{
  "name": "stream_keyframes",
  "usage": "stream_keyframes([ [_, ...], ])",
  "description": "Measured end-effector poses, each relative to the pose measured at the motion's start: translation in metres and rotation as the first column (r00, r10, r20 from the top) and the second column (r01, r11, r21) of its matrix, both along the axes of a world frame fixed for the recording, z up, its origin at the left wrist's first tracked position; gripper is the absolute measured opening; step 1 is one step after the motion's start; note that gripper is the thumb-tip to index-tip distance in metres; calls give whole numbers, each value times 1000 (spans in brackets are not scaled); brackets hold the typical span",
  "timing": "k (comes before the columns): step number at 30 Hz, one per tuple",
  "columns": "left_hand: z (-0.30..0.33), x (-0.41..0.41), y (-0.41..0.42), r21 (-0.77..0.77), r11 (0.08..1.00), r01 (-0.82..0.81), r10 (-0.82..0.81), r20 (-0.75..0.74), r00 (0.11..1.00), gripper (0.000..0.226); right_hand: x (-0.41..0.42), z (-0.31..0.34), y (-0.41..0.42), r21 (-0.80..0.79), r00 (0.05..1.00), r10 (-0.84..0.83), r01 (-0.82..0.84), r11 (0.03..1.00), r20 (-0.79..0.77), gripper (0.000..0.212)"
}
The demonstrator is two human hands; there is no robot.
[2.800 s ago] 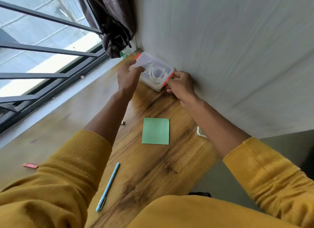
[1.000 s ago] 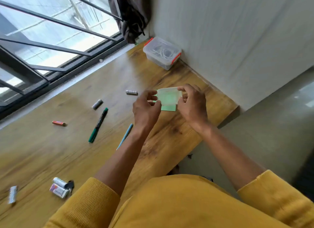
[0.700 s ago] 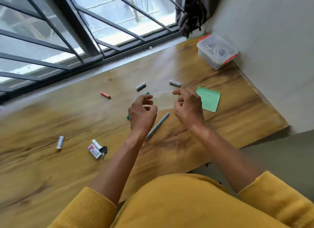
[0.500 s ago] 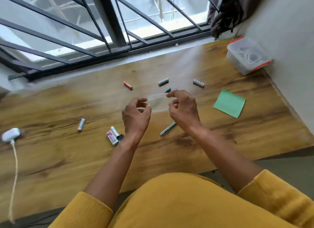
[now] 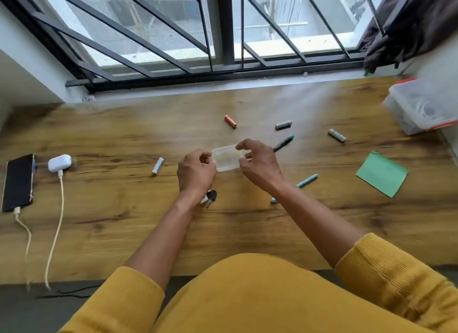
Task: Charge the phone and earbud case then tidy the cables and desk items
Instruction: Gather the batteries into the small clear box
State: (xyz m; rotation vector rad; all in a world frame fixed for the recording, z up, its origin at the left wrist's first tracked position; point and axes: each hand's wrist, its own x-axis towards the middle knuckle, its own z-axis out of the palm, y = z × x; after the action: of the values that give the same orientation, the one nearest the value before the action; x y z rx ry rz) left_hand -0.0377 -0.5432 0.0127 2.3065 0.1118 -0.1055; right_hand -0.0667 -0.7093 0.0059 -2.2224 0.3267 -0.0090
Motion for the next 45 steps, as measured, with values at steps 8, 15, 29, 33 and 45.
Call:
stream_keyframes([
  [8,-5,12,20,7,1000,12,-12,-29,1000,15,19,-6,3,-36,998,-60,61,998,14,31],
  [15,4,35,29,-179,984,-25,24,-10,1000,17,53,-5,0,-182,994,-59,76,980,97,26],
  [29,9,72,19,-668,691,-276,-44,-420,906,46,141,-21,-2,-379,999,-21,2,926,-47,19],
  [33,6,74,24,-703,598,-385,-50,-512,857,48,143,-27,-3,-395,995,-71,38,918,-70,17],
  [45,15,60,39,-837,256,-483,-131,-526,841,72,97,40,52,-168,983,-50,80,983,174,12],
])
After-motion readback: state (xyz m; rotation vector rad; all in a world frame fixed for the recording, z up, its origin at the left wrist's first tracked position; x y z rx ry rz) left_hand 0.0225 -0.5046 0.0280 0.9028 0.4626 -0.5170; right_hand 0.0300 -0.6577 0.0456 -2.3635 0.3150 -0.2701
